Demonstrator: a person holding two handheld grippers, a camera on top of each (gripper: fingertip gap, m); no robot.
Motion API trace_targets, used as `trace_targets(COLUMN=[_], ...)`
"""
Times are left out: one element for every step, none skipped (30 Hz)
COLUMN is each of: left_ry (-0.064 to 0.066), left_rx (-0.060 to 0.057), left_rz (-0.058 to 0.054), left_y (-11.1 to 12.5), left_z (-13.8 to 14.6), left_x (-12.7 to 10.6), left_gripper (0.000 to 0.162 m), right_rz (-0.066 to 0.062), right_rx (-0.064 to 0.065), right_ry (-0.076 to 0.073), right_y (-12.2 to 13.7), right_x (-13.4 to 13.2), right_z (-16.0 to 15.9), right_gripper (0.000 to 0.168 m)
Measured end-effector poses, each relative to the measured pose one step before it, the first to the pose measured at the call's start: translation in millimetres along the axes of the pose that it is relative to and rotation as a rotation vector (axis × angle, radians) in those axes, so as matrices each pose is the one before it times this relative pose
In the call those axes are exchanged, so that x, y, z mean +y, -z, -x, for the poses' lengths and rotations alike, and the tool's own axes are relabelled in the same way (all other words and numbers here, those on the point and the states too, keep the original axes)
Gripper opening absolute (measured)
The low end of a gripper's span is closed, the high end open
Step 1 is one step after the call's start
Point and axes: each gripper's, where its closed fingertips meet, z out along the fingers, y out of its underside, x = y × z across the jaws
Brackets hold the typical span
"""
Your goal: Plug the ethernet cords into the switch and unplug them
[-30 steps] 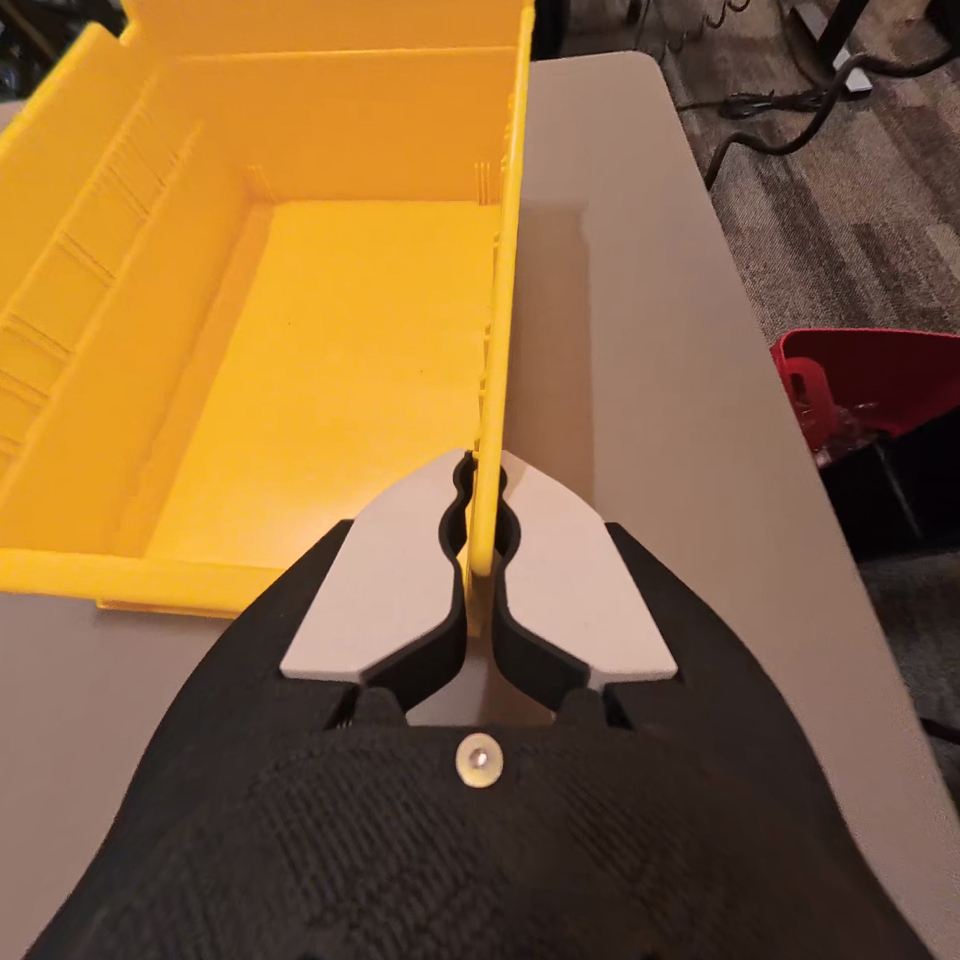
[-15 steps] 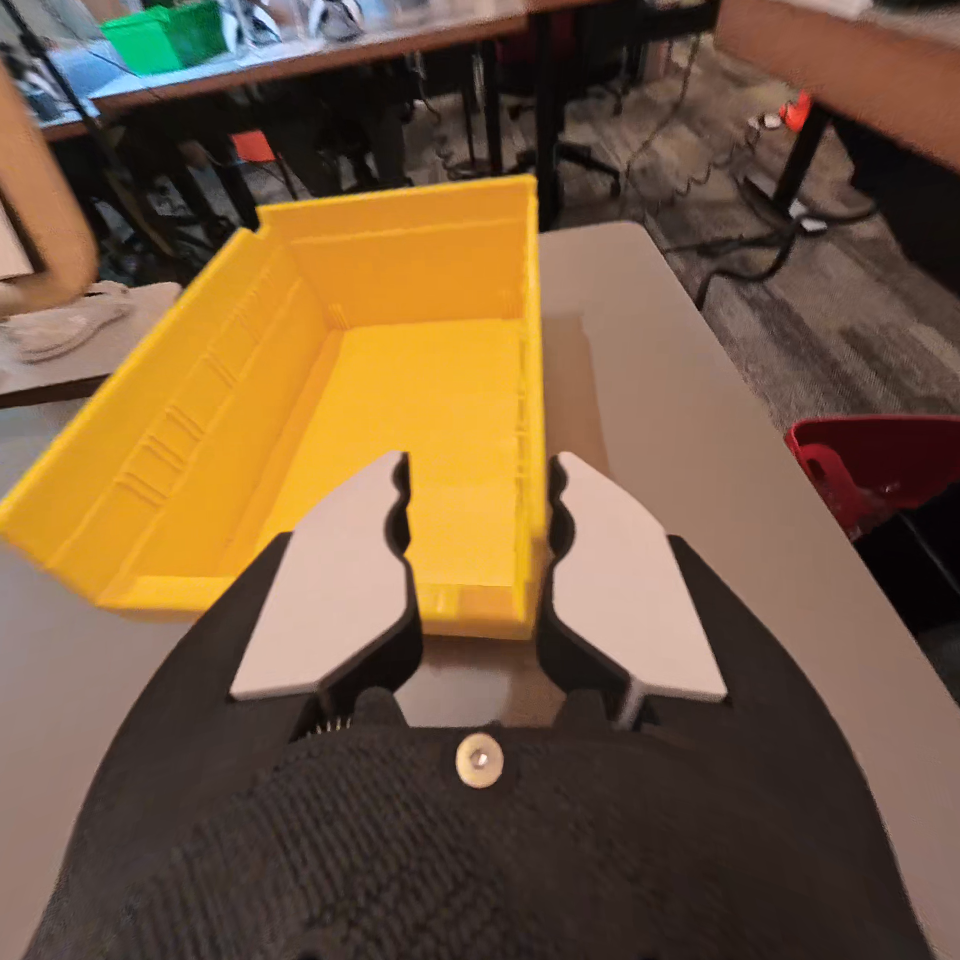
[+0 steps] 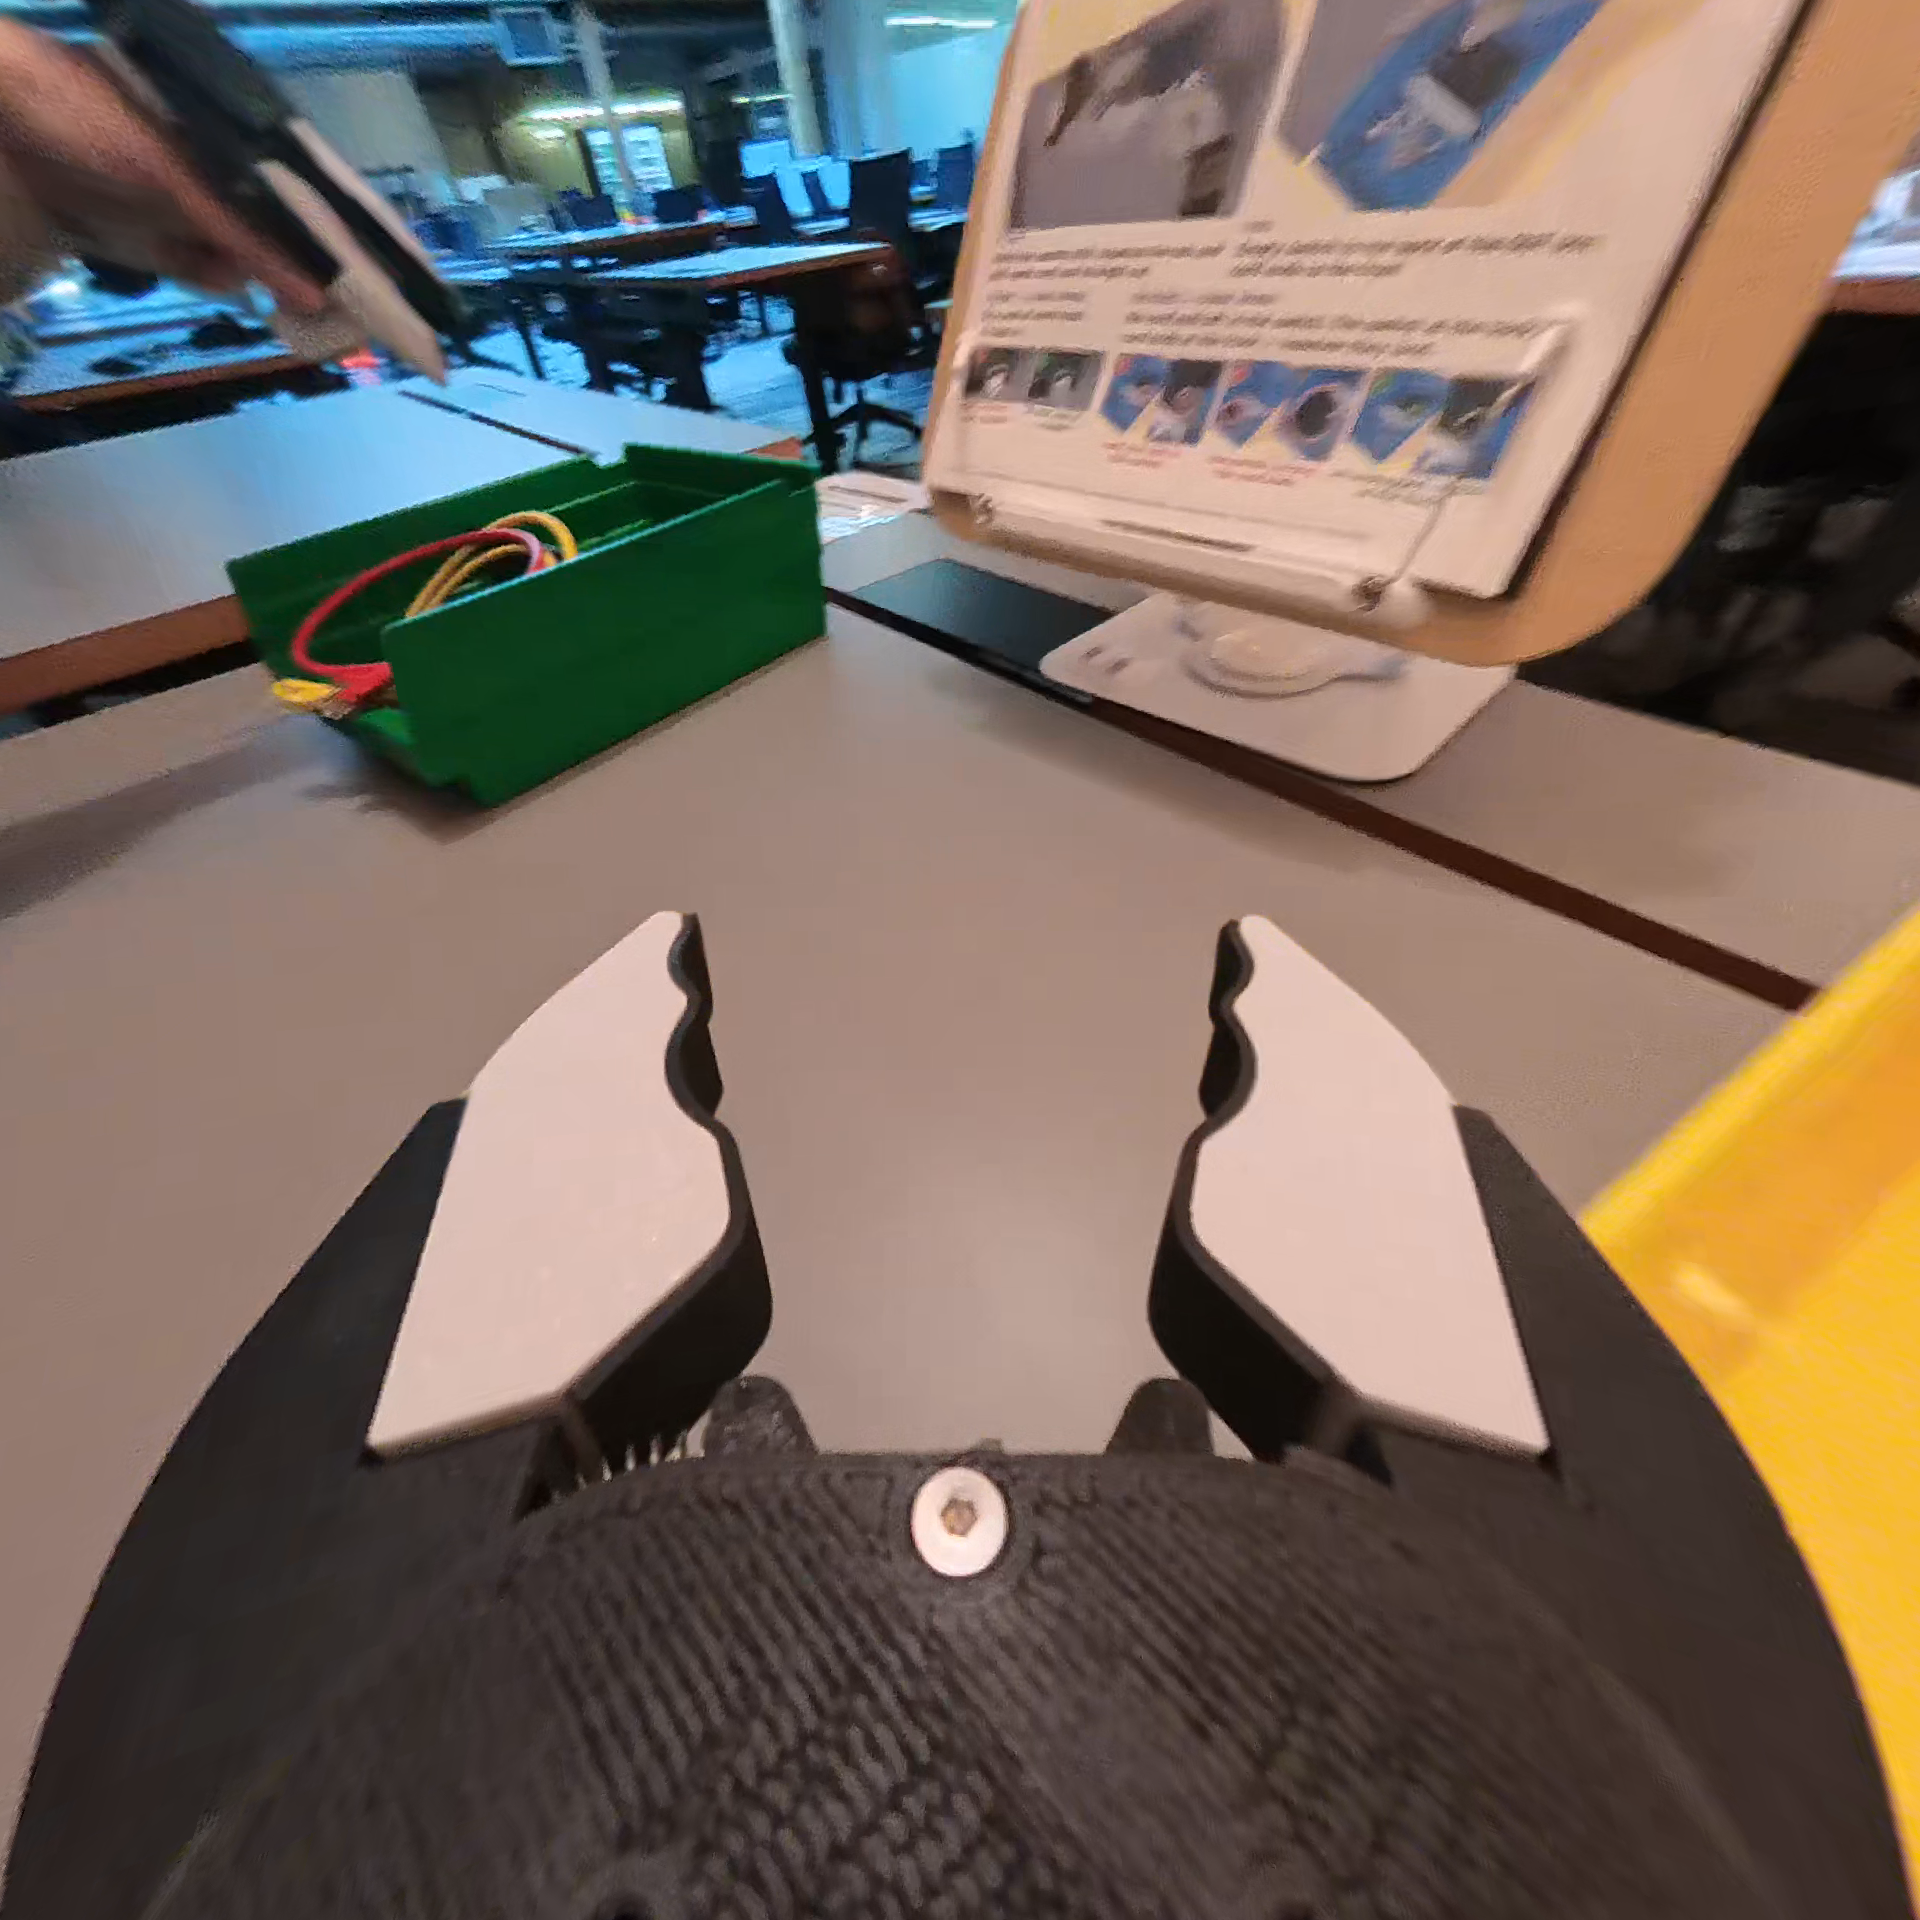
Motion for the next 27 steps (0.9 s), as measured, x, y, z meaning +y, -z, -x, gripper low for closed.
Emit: trace_targets(left_ry=[0.0129, 0.0163, 0.0023, -0.011, -0.0072, 0.0066, 0.0162, 0.0126, -0.0032, -0.0221, -0.031, -0.0306, -0.0172, 0.0087, 0.0354, 0.0509, 0.0467, 0.0284, 0.0138, 0.0129, 0.0211, 0.0272, 0.0221, 0.0186, 0.019, 0.0208, 0.0245], left_rx=[0.0615, 0.029, 0.0036, 0.0006, 0.0129, 0.0206, 0.0251, 0.0306, 0.0326, 0.0312, 0.0279, 0.0209, 0.0152, 0.0124, 0.0122, 0.0146, 0.014, 0.0035, -0.0159, -0.0257, -0.0123, 0.0188, 0.0245, 0.008, 0.0018, 0.0083, 0.0206], left_rz=[0.0203, 0.0377, 0.0446, 0.047, 0.0462, 0.0349, 0.0222, 0.0205, 0.0212, 0.0232, 0.0302, 0.038, 0.0404, 0.0382, 0.0298, 0.0167, 0.0085, 0.0084, 0.0141, 0.0207, 0.0201, 0.0066, 0.0021, -0.0007, -0.0053, -0.0079, -0.0083], left_y=[-10.04, -11.47, -12.19, -12.86, -13.05, -12.62, -11.85, -10.96, -9.85, -9.06, -8.59, -8.03, -7.23, -6.13, -5.12, -4.46, -4.09, -3.63, -3.49, -3.29, -3.24, -1.95, -0.55, 0.18, 0.41, 0.15, -0.33], left_z=[-8.09, -1.79, 2.72, 3.78, 2.57, 2.02, 1.02, -0.88, -3.08, -4.98, -6.26, -6.17, -5.37, -4.62, -3.64, -3.41, -2.85, -1.48, 1.45, 3.29, 1.87, -2.01, -2.95, -1.27, -0.5, -0.99, -1.81], left_x=[-7.26, -4.39, -3.01, -1.91, -1.77, -3.67, -5.52, -5.85, -5.68, -4.53, -2.68, -1.19, -0.44, -0.29, -1.11, -2.44, -2.82, -1.75, 0.11, 1.59, 1.79, 0.14, 0.17, 0.43, 0.12, -0.07, -0.14], left_gripper=[0.072, 0.072, 0.074, 0.076, 0.076, 0.076, 0.076, 0.076, 0.076, 0.076, 0.077, 0.077, 0.078, 0.079, 0.081, 0.082, 0.082, 0.082, 0.082, 0.083, 0.085, 0.085, 0.08, 0.079, 0.076, 0.074, 0.07], right_rz=[0.0112, 0.0133, 0.0052, -0.0081, -0.0136, -0.0059, 0.0053, 0.0095, 0.0077, 0.0058, 0.0, -0.0037, -0.0047, -0.0023, 0.0027, 0.0075, 0.0069, 0.0025, -0.0024, -0.006, -0.0093, -0.0115, -0.0121, -0.0118, -0.0113, -0.0108, -0.0098], right_rx=[-0.0203, -0.0147, -0.0117, -0.005, -0.0065, -0.01, -0.0092, -0.0034, 0.0007, -0.0038, -0.0124, -0.005, -0.0034, -0.0086, -0.0057, 0.0045, 0.0009, -0.0059, -0.001, 0.0049, 0.004, 0.0043, 0.0075, 0.0091, 0.0057, 0.0055, 0.0109], right_ry=[-0.0115, -0.0136, -0.0128, -0.0116, -0.0122, -0.006, 0.006, 0.0152, 0.0192, 0.0145, 0.0165, 0.0146, 0.0085, 0.0047, 0.0039, 0.0018, -0.0009, -0.0004, -0.0015, -0.005, -0.0059, -0.0059, -0.0071, -0.0078, -0.0054, -0.0023, -0.0019], right_y=[-8.24, -7.54, -6.14, -4.53, -3.09, -2.15, -1.72, -1.54, -1.63, -1.95, -2.33, -2.12, -2.13, -2.08, -1.56, -1.15, -0.72, -0.31, 0.22, 0.67, 0.92, 1.15, 1.2, 1.2, 1.16, 1.13, 1.0], right_x=[8.11, 8.09, 6.17, 4.07, 2.86, 3.0, 3.88, 3.71, 2.83, 1.37, -0.49, -1.02, -1.11, -0.72, 0.05, 0.75, 0.82, 0.21, -0.25, -0.71, -1.07, -1.29, -1.4, -1.3, -1.33, -1.23, -1.03], right_z=[3.11, 1.33, 0.27, -0.58, -0.07, 0.44, 0.6, 0.12, -0.06, 0.89, 2.11, 1.14, 0.74, 1.57, 1.02, -0.48, -0.24, 0.71, -0.08, -1.0, -1.04, -1.11, -1.64, -1.83, -1.17, -0.76, -1.41], right_gripper=[0.092, 0.093, 0.093, 0.093, 0.093, 0.093, 0.093, 0.093, 0.094, 0.095, 0.096, 0.095, 0.095, 0.096, 0.096, 0.095, 0.096, 0.097, 0.097, 0.097, 0.097, 0.097, 0.097, 0.097, 0.097, 0.097, 0.096])
